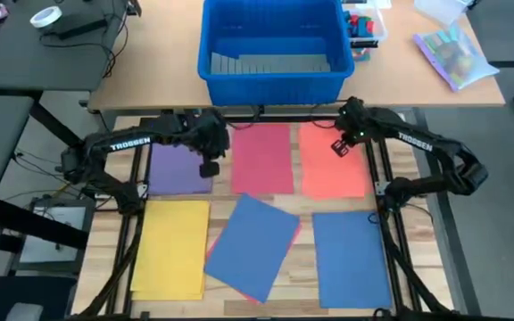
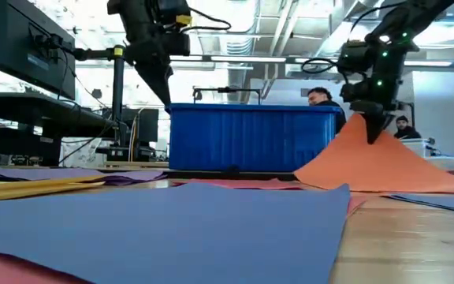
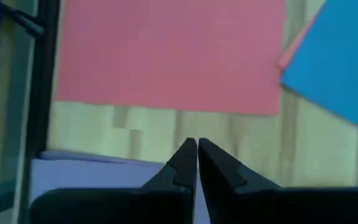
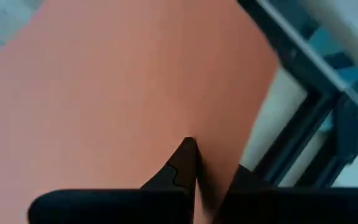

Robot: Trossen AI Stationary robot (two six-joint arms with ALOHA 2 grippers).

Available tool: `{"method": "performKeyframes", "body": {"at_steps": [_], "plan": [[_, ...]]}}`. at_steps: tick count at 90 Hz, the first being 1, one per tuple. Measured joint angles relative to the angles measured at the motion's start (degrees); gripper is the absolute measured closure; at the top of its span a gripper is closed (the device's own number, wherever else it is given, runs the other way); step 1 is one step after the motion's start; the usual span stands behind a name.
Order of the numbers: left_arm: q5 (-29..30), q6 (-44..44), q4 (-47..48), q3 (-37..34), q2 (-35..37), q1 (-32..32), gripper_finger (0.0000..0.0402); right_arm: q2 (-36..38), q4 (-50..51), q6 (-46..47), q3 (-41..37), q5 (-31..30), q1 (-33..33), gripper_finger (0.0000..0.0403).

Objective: Organize paper
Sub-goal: Stack the orange colored paper on top of the other orange colored paper

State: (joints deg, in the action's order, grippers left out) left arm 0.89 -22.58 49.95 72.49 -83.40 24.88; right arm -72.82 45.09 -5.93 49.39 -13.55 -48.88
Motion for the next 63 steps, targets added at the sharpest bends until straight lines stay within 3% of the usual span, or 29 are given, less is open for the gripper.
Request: {"method": "performKeyframes", "body": {"at_steps": [44, 63], "plan": [[-0.2, -4.3, 0.0, 0.0, 0.0, 6.9, 0.0402, -7.2, -0.1, -0.1, 0.0, -3.1, 0.4, 0.0400], [-1.0, -5.1, 0.5, 0.0, 0.0, 7.4, 0.0402, -7.1, 1.9, 1.6, 0.0, -3.3, -0.6, 0.0332]]}}
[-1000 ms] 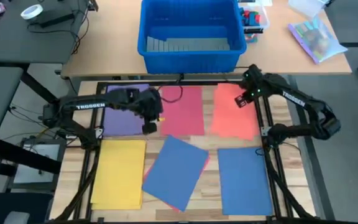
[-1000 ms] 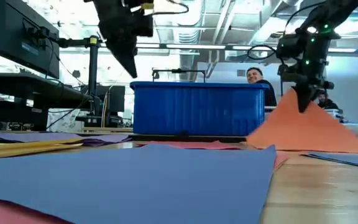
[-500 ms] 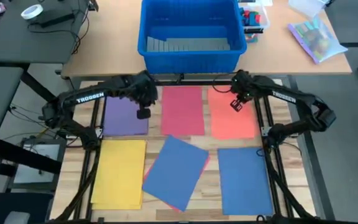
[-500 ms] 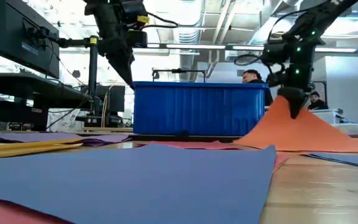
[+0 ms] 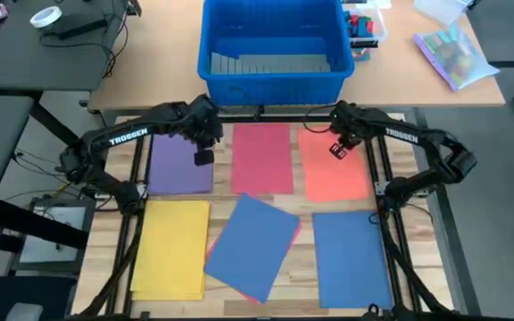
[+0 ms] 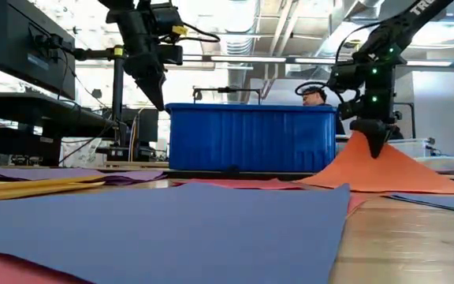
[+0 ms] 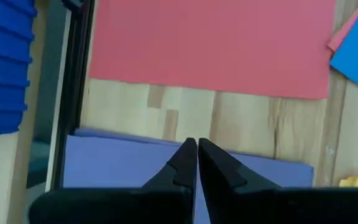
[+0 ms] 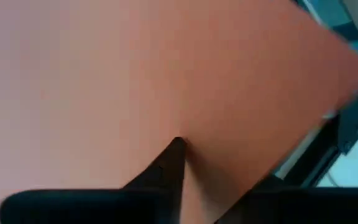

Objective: Organize paper
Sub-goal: Stack the orange colored paper on top of the other orange colored paper

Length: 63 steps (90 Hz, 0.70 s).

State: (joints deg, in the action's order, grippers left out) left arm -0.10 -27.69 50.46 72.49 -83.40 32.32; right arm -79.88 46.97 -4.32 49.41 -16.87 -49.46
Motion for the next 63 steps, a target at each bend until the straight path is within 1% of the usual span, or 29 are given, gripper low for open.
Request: {"method": "performKeyframes", "body": {"at_steps": [17, 29, 39, 55, 59, 63], "plan": [[-0.1, -0.4, 0.2, 0.0, 0.0, 0.0, 0.0402, 0.0, 4.6, 3.7, 1.8, -0.1, -0.5, 0.0243], [-1.1, -0.4, 0.2, 0.0, 0.0, 0.0, 0.0402, 0.0, 9.2, 6.4, 5.6, -0.1, -0.6, 0.0202], [-1.2, -0.3, 0.1, 0.0, 0.0, 0.0, 0.0402, 0.1, 11.5, 7.6, 9.3, -0.1, -0.6, 0.0192], [-1.2, -0.3, 0.0, 0.0, 0.0, 0.0, 0.0402, 0.1, 13.1, 9.8, 15.3, 0.0, -0.5, 0.0197], [-1.2, -0.2, 0.0, 0.0, 0.0, 0.0, 0.0402, 0.1, 12.5, 12.1, 16.6, 1.0, -0.2, 0.0200], [-1.2, -0.1, -0.1, 0.0, 0.0, 0.0, 0.0402, 0.1, 10.6, 14.9, 17.5, 3.3, 0.4, 0.0202]]}}
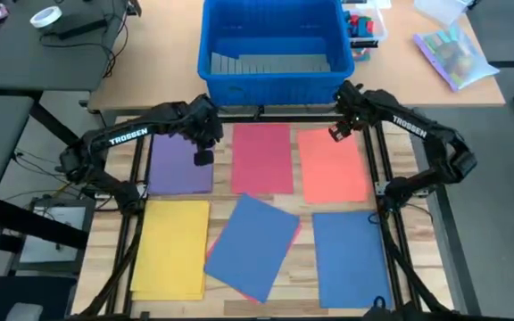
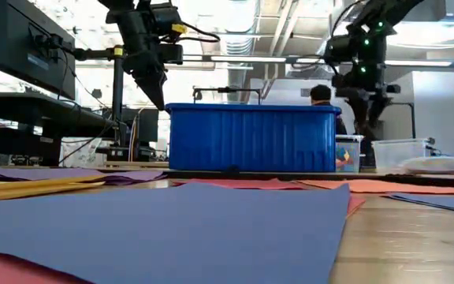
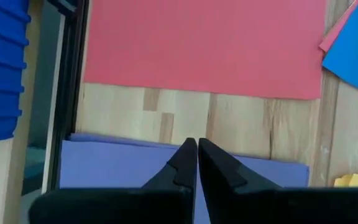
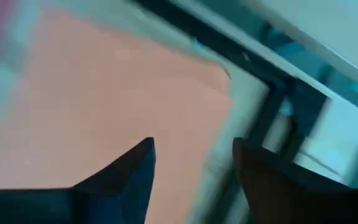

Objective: Organize paper
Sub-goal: Stack the orange colored paper on top of the other orange colored paper

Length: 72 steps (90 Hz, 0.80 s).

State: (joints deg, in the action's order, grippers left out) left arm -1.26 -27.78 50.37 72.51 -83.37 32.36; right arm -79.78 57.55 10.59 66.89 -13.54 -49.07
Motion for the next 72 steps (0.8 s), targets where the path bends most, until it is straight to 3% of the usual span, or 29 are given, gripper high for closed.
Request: {"method": "performKeyframes", "body": {"at_steps": [9, 22, 43, 72], "plan": [[0.0, 0.6, -0.4, 0.0, 0.0, 0.0, 0.0402, -0.2, -7.6, 8.3, 0.1, 7.7, 1.9, 0.0205], [0.0, 0.7, -0.6, 0.0, 0.0, 0.0, 0.0402, -4.5, -18.4, 18.2, -2.0, 14.3, 6.0, 0.0228], [0.0, 0.7, -1.0, 0.0, 0.0, 0.0, 0.0402, -17.8, -22.8, 21.6, -2.1, 15.1, 11.9, 0.0388], [0.1, 1.2, -1.0, 0.0, 0.0, 0.1, 0.0402, -25.5, -30.2, 27.6, -2.2, 16.2, 13.8, 0.0401]]}}
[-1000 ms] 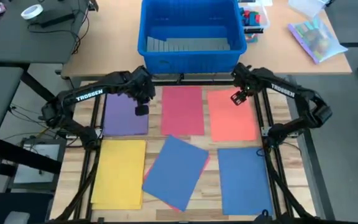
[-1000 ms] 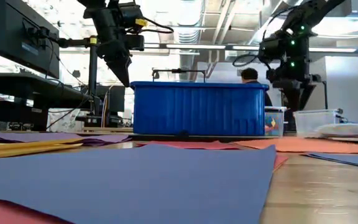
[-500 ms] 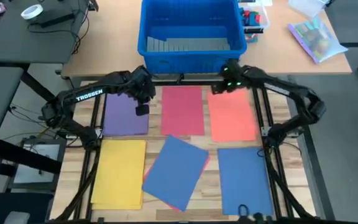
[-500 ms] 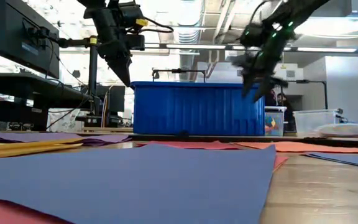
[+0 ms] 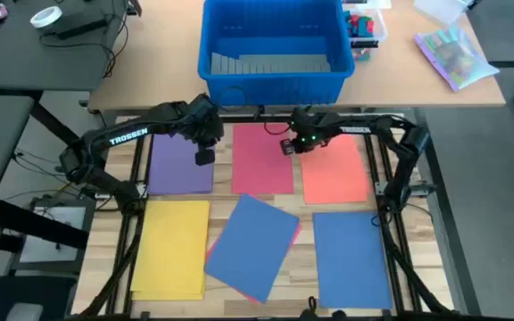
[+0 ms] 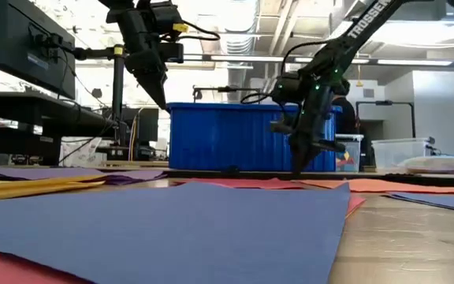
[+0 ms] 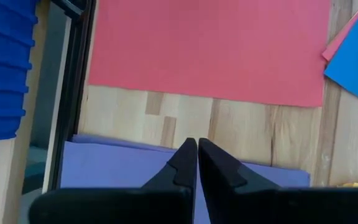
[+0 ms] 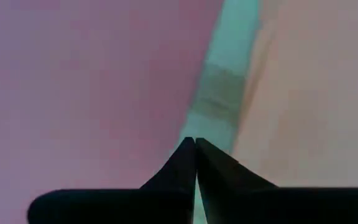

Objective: Organize paper
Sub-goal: Stack the orange colored paper on top of the other orange colored paper

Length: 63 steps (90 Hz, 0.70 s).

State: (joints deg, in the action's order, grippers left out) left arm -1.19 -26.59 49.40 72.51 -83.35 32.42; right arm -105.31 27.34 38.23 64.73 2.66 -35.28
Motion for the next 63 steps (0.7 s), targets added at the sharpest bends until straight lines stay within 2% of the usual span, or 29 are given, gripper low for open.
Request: {"method": "performKeyframes", "body": {"at_steps": [21, 63], "plan": [[0.1, -0.1, 0.2, 0.0, 0.0, 0.0, 0.0402, -3.5, -1.9, 1.9, 0.0, 0.4, -1.2, 0.0402], [0.1, 0.9, 2.8, 0.0, 0.0, 0.1, 0.0402, -3.2, 3.0, 0.3, 0.2, -2.7, -5.7, 0.0403]]}}
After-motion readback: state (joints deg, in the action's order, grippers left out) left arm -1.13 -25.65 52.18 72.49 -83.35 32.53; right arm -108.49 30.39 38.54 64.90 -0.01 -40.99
